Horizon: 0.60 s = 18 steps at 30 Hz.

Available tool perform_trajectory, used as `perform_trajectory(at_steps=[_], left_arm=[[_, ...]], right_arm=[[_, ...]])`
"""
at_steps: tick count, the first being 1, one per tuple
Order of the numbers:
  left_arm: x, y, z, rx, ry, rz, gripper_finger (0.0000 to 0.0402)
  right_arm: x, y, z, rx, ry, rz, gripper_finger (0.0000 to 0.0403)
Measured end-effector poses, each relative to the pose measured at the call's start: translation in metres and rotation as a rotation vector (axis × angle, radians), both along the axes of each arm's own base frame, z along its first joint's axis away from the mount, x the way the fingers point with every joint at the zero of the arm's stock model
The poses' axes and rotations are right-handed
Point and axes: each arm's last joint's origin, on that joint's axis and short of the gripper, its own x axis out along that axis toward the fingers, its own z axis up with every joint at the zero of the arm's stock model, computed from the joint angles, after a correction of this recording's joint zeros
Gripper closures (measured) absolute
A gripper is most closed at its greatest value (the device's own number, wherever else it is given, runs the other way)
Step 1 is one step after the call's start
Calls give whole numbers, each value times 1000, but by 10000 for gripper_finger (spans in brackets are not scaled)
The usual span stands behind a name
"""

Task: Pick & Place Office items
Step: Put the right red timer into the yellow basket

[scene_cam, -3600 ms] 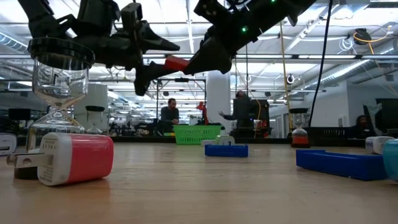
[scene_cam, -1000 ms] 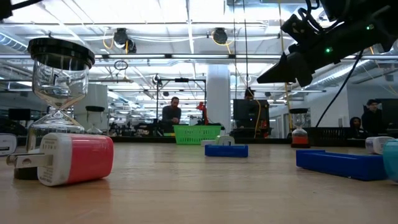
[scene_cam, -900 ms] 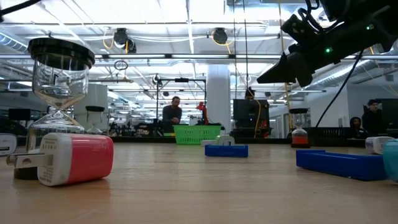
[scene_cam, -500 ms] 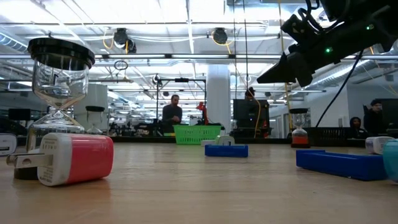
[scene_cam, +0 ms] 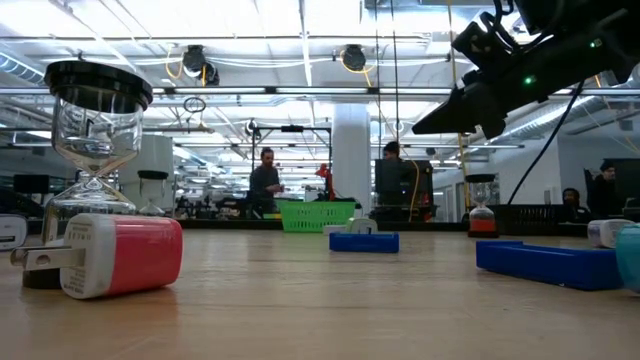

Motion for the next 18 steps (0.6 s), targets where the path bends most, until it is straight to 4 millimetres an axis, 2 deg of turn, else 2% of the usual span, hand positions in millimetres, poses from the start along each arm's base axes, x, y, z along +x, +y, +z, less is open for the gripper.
perform_trajectory(at_steps=[10,18], left_arm=[[0,-1,-1,-8,7,-20,330],[2,-13,-14,-39,44,-110,330]], right_arm=[[0,0,0,3,1,10,402],[0,0,0,-1,3,11,402]])
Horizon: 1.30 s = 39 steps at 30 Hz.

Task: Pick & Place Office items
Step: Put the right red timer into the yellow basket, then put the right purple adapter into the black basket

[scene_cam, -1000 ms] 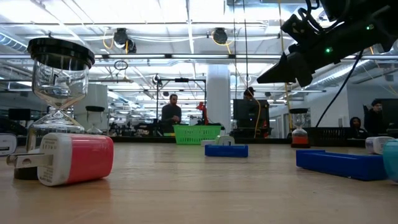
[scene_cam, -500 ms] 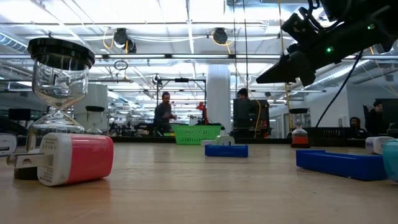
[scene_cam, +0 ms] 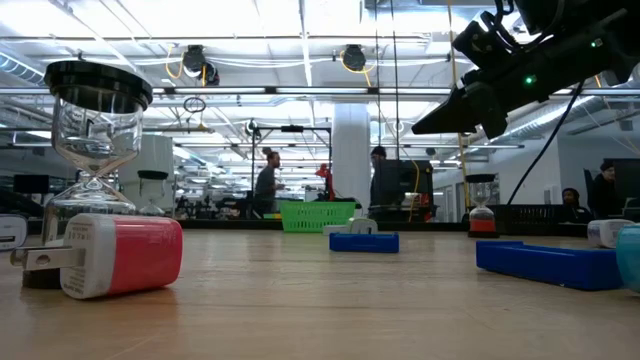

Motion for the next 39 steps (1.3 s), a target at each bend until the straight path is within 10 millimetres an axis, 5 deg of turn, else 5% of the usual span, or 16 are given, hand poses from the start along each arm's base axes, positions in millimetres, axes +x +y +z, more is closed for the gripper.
perform_trajectory(at_steps=[20,32,39], left_arm=[[-1,-4,-4,11,21,6,328],[-2,-4,-4,-1,62,5,219],[-1,-4,-4,-8,76,7,217]], right_arm=[[0,0,0,-2,1,1,402],[0,0,0,-2,1,1,402],[0,0,0,-2,1,1,403]])
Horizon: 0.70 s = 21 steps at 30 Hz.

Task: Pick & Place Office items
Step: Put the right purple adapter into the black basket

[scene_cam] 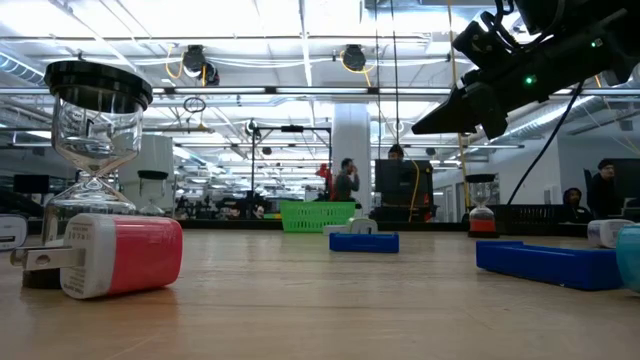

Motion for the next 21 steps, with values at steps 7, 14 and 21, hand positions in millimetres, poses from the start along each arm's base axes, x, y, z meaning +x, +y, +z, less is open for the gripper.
perform_trajectory(at_steps=[7,14,21], left_arm=[[7,4,-1,27,-73,22,268],[16,4,0,30,-231,39,329],[15,2,0,69,-297,34,385]], right_arm=[[0,0,0,0,0,0,403],[0,0,0,0,0,0,403],[0,0,0,0,0,0,403]])
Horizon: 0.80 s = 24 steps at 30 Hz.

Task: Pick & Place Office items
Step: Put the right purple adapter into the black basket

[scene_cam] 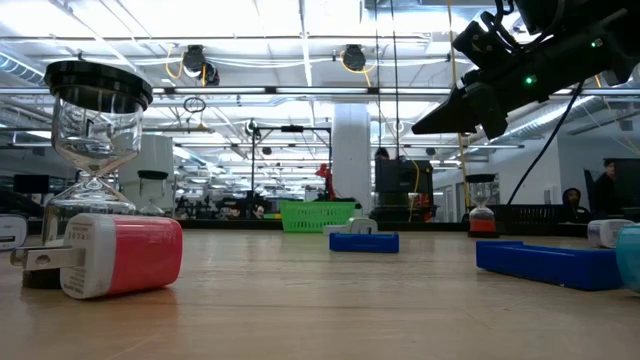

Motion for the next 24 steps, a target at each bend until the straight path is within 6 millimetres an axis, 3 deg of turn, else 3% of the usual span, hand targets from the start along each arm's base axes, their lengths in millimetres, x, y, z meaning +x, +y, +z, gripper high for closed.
perform_trajectory(at_steps=[3,8,13,24], left_arm=[[-3,0,-1,37,-8,10,397],[-6,1,-2,67,15,49,383],[-7,4,10,21,9,114,397],[-3,48,54,75,-352,477,392]], right_arm=[[0,0,0,0,0,0,403],[-2,0,-4,-2,13,0,403],[-2,0,-4,-2,7,0,403],[-1,0,-1,-3,-19,2,403]])
